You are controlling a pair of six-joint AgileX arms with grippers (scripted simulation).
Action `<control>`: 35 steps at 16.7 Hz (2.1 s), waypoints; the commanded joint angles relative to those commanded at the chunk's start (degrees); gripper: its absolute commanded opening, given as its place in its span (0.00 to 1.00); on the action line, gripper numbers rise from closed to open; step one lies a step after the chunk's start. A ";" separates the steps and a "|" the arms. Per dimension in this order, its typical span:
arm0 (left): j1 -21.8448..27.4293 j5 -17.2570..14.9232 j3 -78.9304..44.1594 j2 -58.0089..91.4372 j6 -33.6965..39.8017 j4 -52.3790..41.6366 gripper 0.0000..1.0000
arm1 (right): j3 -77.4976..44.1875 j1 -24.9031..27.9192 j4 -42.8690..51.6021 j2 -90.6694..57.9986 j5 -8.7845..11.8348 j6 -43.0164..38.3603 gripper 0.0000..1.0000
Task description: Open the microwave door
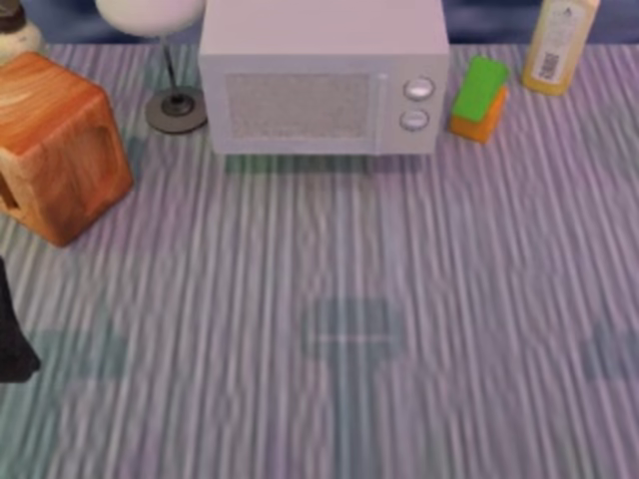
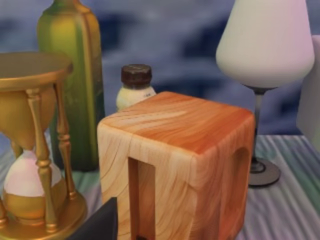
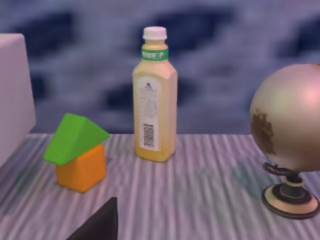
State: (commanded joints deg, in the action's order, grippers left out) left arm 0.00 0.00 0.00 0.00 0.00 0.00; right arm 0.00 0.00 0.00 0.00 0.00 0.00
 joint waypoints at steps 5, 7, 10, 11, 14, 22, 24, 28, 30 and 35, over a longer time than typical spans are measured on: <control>2.14 1.87 -3.03 3.44 0.80 -0.71 1.00 | 0.00 0.00 0.00 0.00 0.00 0.00 1.00; 5.07 4.48 -7.34 8.75 2.06 -1.51 1.00 | 0.00 0.00 0.00 0.00 0.00 0.00 1.00; 11.17 9.92 -16.94 21.28 5.07 -2.61 1.00 | 0.00 0.00 0.00 0.00 0.00 0.00 1.00; 13.52 12.01 -20.83 26.60 6.35 -2.85 1.00 | 0.00 0.00 0.00 0.00 0.00 0.00 1.00; 21.06 18.68 -33.99 44.64 10.79 -3.05 1.00 | 0.00 0.00 0.00 0.00 0.00 0.00 1.00; 40.39 35.79 -68.15 91.35 22.47 -3.09 1.00 | 0.00 0.00 0.00 0.00 0.00 0.00 1.00; 44.18 39.14 -74.06 100.00 24.40 -3.77 1.00 | 0.00 0.00 0.00 0.00 0.00 0.00 1.00; 49.38 43.68 -81.85 111.53 26.75 -5.27 1.00 | 0.00 0.00 0.00 0.00 0.00 0.00 1.00; 50.43 44.61 -83.27 113.83 27.19 -5.69 1.00 | 0.00 0.00 0.00 0.00 0.00 0.00 1.00; 50.30 44.57 -83.15 113.95 27.18 -5.70 1.00 | 0.00 0.00 0.00 0.00 0.00 0.00 1.00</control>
State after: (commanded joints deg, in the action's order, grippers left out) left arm 50.30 44.57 -83.15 113.95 27.18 -5.70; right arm 0.00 0.00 0.00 0.00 0.00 0.00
